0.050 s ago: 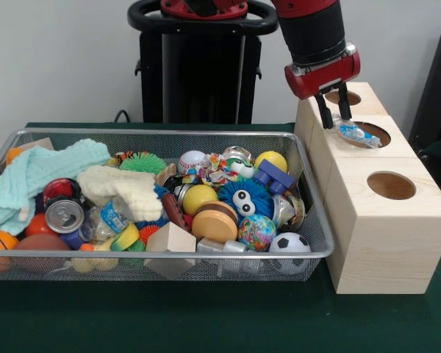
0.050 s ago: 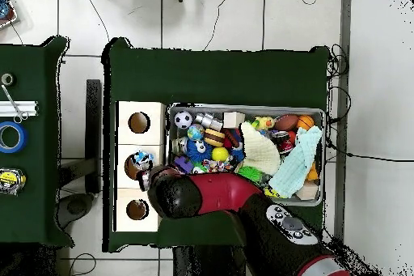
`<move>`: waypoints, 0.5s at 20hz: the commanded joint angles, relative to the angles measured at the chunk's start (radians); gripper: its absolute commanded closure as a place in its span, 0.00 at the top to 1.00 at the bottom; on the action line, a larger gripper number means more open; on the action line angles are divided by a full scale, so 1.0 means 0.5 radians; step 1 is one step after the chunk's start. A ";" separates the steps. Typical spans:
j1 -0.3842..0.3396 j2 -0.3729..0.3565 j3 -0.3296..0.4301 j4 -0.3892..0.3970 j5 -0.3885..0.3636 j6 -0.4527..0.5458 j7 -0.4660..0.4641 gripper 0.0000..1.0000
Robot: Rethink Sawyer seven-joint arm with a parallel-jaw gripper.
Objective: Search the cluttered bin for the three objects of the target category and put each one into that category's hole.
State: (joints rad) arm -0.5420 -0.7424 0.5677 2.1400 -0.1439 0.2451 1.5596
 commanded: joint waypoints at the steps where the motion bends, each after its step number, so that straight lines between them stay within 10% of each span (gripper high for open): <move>1: 0.084 0.270 -0.195 -0.078 -0.076 -0.233 0.323 0.00; 10: 0.186 0.184 -0.213 -0.045 0.011 -0.209 0.393 0.00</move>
State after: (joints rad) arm -0.4988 -0.7628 0.5287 2.1395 -0.1426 0.2250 1.5596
